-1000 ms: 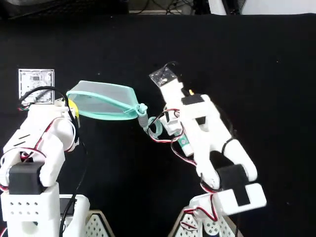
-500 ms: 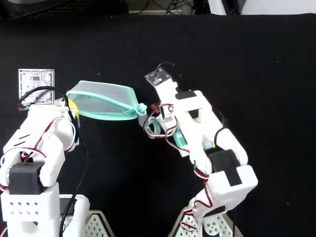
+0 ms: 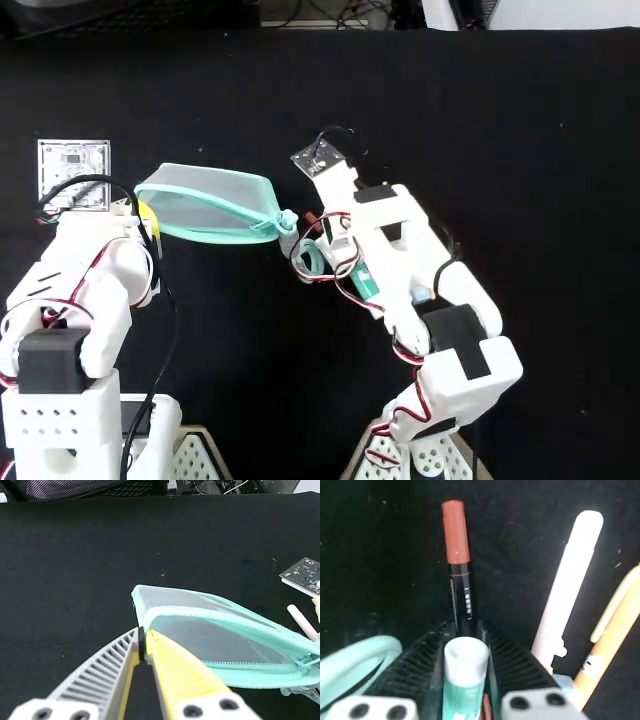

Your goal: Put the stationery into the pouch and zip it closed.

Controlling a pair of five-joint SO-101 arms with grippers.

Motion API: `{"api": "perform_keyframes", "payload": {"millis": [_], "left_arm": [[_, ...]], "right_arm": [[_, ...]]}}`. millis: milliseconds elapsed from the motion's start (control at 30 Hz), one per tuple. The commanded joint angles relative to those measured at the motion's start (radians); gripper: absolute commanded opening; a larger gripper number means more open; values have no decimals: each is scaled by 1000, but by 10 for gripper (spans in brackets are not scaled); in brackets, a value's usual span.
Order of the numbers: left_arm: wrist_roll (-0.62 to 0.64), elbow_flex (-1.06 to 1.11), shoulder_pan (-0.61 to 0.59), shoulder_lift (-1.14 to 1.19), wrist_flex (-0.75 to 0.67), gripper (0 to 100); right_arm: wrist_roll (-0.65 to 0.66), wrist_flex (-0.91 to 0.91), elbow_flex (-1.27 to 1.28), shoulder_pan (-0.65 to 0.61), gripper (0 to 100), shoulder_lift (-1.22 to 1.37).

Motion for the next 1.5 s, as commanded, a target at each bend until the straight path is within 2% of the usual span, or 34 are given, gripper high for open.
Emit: {"api": "perform_keyframes", "payload": {"millis": [0, 233, 333, 767, 900, 1067, 1267, 1467], "left_arm": [[-8, -2, -2, 6, -14, 29], [-8, -2, -2, 6, -14, 29], [-8, -2, -2, 6, -14, 29], [-8, 8, -2, 6, -17, 29], [-8, 8, -2, 6, -15, 29], [-8, 8, -2, 6, -14, 29], [-8, 8, -2, 6, -12, 29], [-8, 8, -2, 6, -12, 29]], "right_arm": [[5, 6, -2, 15, 77, -58], [6, 32, -7, 14, 73, -58], [0, 28, -5, 15, 10, -82], [-23, 2, 211, 32, 13, -455], [-20, -51, 217, 71, 13, -406], [35, -69, 143, 146, 13, -217], [35, -63, 28, 149, 16, -51], [41, -8, 5, 123, 138, -48]]}}
